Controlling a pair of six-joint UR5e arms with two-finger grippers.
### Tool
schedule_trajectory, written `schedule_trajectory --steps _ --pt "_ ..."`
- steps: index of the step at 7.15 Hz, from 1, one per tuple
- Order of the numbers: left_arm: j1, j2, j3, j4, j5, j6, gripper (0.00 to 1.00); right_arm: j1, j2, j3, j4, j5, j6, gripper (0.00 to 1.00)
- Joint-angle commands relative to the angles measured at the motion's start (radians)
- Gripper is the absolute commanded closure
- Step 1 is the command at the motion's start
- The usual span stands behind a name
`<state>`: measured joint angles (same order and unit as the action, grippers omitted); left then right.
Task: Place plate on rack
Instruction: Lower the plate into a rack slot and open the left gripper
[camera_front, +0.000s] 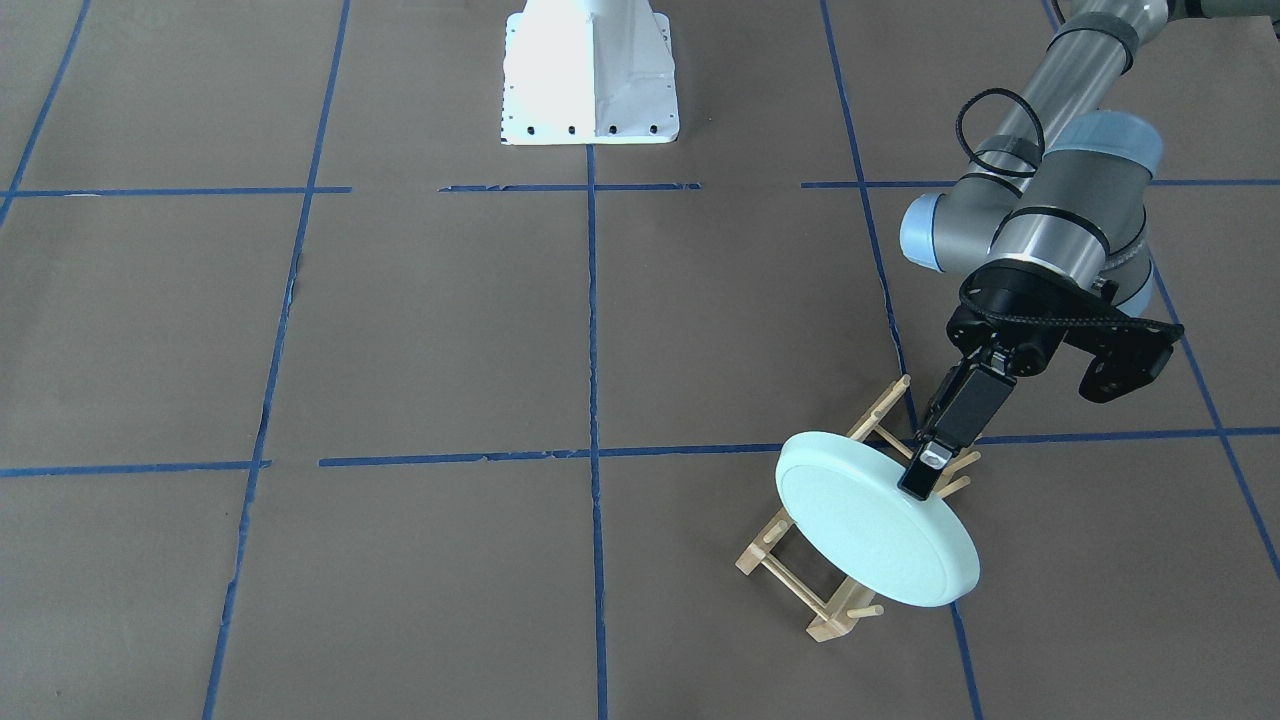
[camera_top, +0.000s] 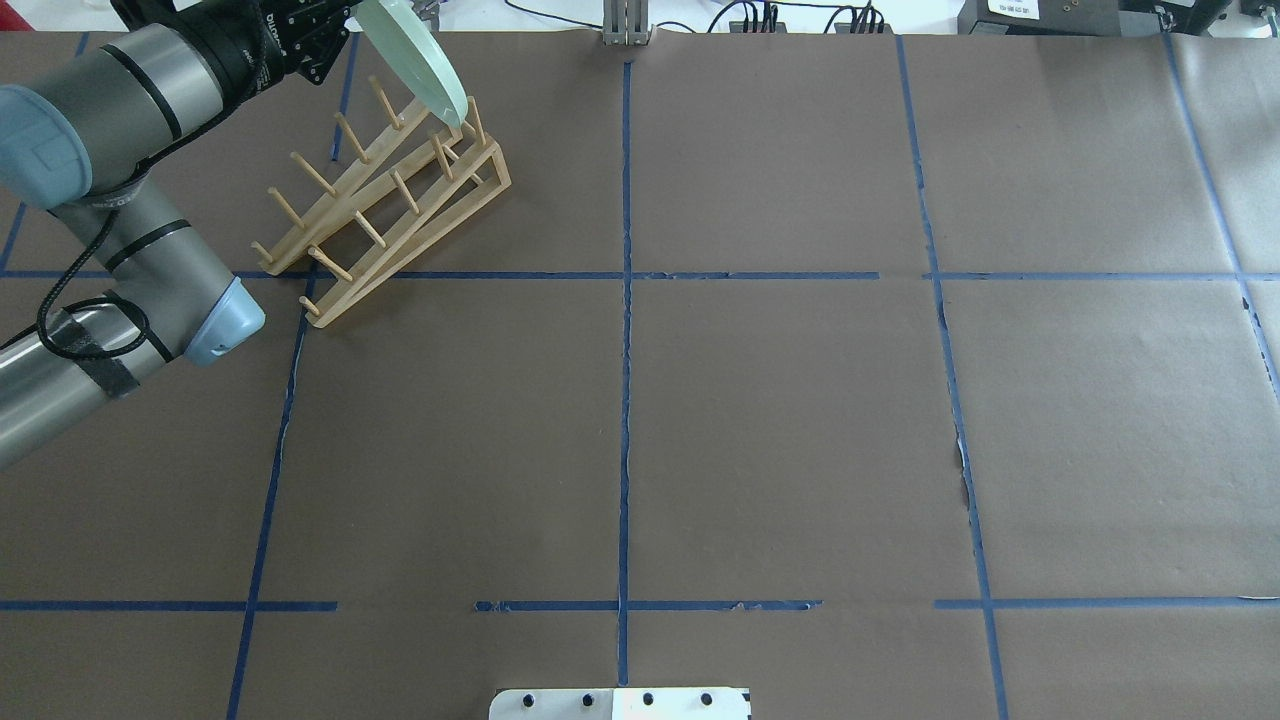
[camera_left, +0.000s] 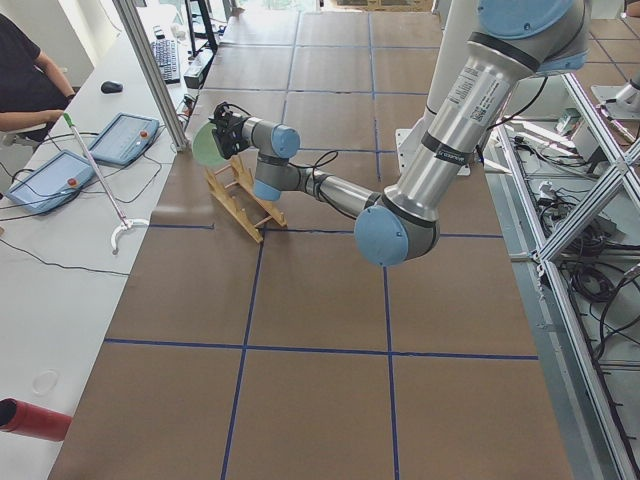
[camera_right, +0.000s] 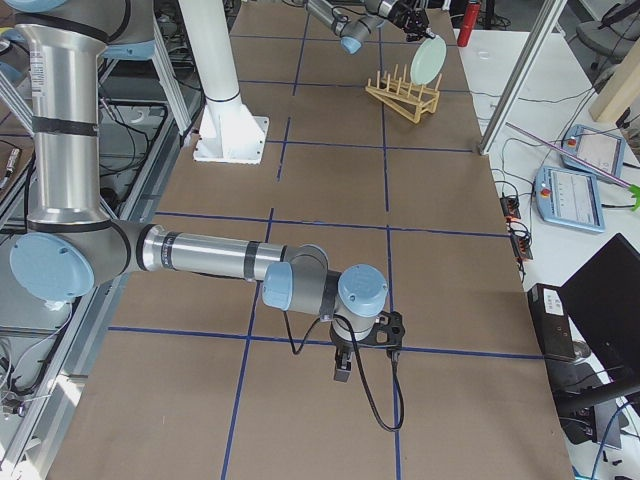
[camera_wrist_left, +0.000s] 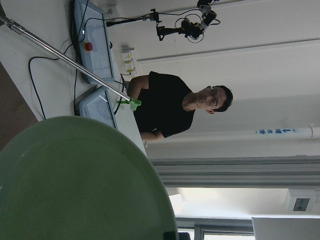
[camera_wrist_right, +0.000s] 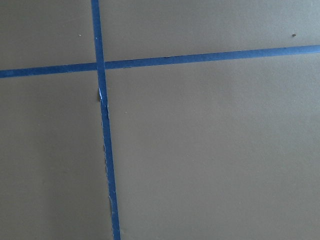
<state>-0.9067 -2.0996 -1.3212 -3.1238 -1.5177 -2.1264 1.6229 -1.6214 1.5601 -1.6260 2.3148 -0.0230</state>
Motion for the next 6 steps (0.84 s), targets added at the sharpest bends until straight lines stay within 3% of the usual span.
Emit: schedule_trajectory --steps 1,6 --pt "0.0 0.006 0.005 -0.002 0.001 -0.003 1.0 0.0 0.0 0.0 0.0 0.0 0.0 0.0" --pt "0.018 -0.003 0.069 -0.004 0.013 -0.03 1.0 0.0 0.0 0.0 0.0 0.0 0.0 0.0"
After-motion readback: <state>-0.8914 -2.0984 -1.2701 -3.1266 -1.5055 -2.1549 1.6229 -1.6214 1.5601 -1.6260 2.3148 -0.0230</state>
